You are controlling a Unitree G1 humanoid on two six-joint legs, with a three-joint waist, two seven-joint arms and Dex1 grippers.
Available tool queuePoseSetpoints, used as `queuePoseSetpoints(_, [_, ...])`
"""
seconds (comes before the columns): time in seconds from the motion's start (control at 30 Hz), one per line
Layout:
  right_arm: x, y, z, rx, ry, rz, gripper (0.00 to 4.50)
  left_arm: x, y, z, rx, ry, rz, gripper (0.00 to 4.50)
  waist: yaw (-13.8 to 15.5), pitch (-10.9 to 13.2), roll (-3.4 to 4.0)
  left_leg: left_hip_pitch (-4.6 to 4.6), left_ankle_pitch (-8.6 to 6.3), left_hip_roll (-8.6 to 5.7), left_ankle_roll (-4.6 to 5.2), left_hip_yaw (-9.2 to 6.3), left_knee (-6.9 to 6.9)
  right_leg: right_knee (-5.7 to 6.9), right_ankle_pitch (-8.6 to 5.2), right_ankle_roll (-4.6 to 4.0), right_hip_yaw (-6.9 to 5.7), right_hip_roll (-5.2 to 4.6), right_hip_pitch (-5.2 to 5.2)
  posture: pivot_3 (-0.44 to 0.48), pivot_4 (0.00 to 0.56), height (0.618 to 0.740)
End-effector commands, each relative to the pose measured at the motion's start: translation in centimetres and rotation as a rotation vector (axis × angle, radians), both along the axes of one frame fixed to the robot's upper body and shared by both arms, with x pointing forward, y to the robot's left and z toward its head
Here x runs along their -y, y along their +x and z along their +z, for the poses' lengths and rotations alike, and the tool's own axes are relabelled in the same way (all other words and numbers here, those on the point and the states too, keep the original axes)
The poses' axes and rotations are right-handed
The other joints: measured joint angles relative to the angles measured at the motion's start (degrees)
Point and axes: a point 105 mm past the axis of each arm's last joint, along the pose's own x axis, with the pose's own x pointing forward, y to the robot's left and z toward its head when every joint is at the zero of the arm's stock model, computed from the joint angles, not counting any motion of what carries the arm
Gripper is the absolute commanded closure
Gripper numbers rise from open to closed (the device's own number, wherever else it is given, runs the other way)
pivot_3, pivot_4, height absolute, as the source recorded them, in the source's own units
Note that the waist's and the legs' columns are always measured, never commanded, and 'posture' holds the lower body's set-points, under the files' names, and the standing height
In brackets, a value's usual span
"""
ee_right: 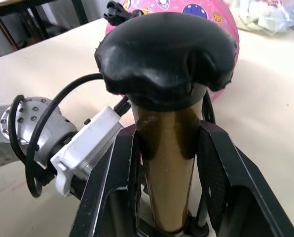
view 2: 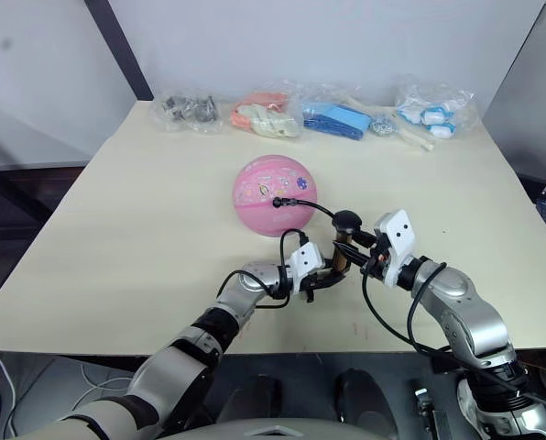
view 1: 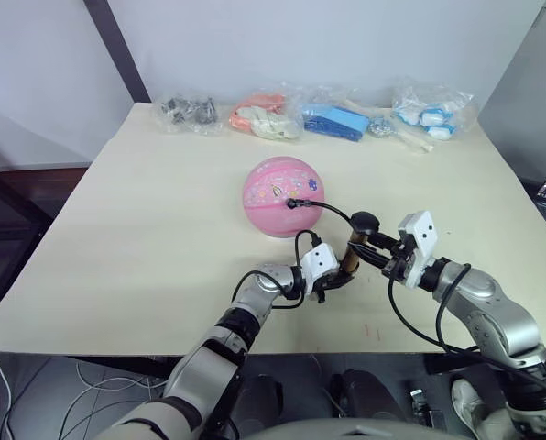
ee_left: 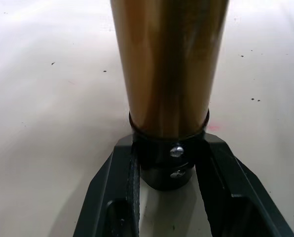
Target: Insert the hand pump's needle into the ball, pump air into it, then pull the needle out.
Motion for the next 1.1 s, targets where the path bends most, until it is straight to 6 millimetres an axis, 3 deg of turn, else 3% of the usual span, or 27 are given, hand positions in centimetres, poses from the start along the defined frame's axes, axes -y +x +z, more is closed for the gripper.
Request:
queuePoseSetpoints(0.03, [0.5, -0.4, -0.6, -0.085, -0.038, 0.007, 3.44, -3.4, -2.3, -5.3, -0.175, 0.164, 0.042, 3.38, 0.02, 0.05, 0.07, -0.02, 0.0, -0.01, 0.0, 0.0, 0.0, 0.0, 0.0, 0.01, 0.0, -0.01, -0.01, 0.0, 0.15, 0.74])
queuePoseSetpoints(0.27, [1.0, 0.0, 10.0, 0.142, 0.039, 0.029, 3.44, -2.9, -2.4, -5.3, -0.178, 0.16, 0.036, 3.38, 0.28, 0.9, 0.59, -0.23, 0.01, -0.35, 0.0, 0.01, 0.02, -0.02, 0.13, 0.23, 0.08, -0.17, -0.17, 0.0, 0.15, 0.74])
queuePoseSetpoints(0.47, [1.5, -0.8, 14.9, 0.226, 0.054, 0.046, 3.44, -2.9, -2.3, -5.3, -0.178, 0.158, 0.035, 3.38, 0.69, 1.23, 0.41, -0.33, 0.01, -0.38, 0.0, -0.05, 0.01, -0.05, 0.14, 0.25, 0.02, -0.23, -0.22, 0.0, 0.15, 0.74])
queuePoseSetpoints(0.7, [1.9, -1.6, 18.7, 0.291, 0.103, 0.053, 3.44, -2.9, -2.3, -5.3, -0.179, 0.158, 0.037, 3.38, 0.75, 1.5, 0.54, -0.43, 0.01, -0.35, 0.0, -0.03, 0.04, -0.06, 0.14, 0.25, 0.01, -0.27, -0.29, 0.0, 0.15, 0.74])
queuePoseSetpoints(0.8, [1.8, -1.5, 18.1, 0.267, 0.099, 0.049, 3.44, -2.9, -2.3, -5.3, -0.179, 0.158, 0.035, 3.38, 0.91, 1.51, 0.56, -0.78, 0.02, -0.41, 0.01, 0.04, 0.08, -0.05, 0.16, 0.27, -0.02, -0.26, -0.57, 0.0, 0.15, 0.74])
queuePoseSetpoints(0.9, [1.4, -1.1, 15.2, 0.197, 0.049, 0.047, 3.44, -2.9, -2.3, -5.3, -0.179, 0.159, 0.033, 3.38, 1.29, 1.48, 0.54, -1.04, 0.02, -0.45, 0.01, 0.09, 0.13, -0.04, 0.19, 0.28, -0.05, -0.24, -0.8, 0.0, 0.15, 0.74])
queuePoseSetpoints(1.1, [1.4, 0.0, 6.3, -0.002, 0.025, -0.005, 3.44, -3.0, -2.1, -5.2, -0.174, 0.159, 0.038, 3.38, 1.22, 1.03, 0.31, -1.01, 0.02, -0.43, 0.02, 0.12, 0.15, -0.02, 0.18, 0.28, -0.08, -0.16, -0.78, 0.0, 0.15, 0.74])
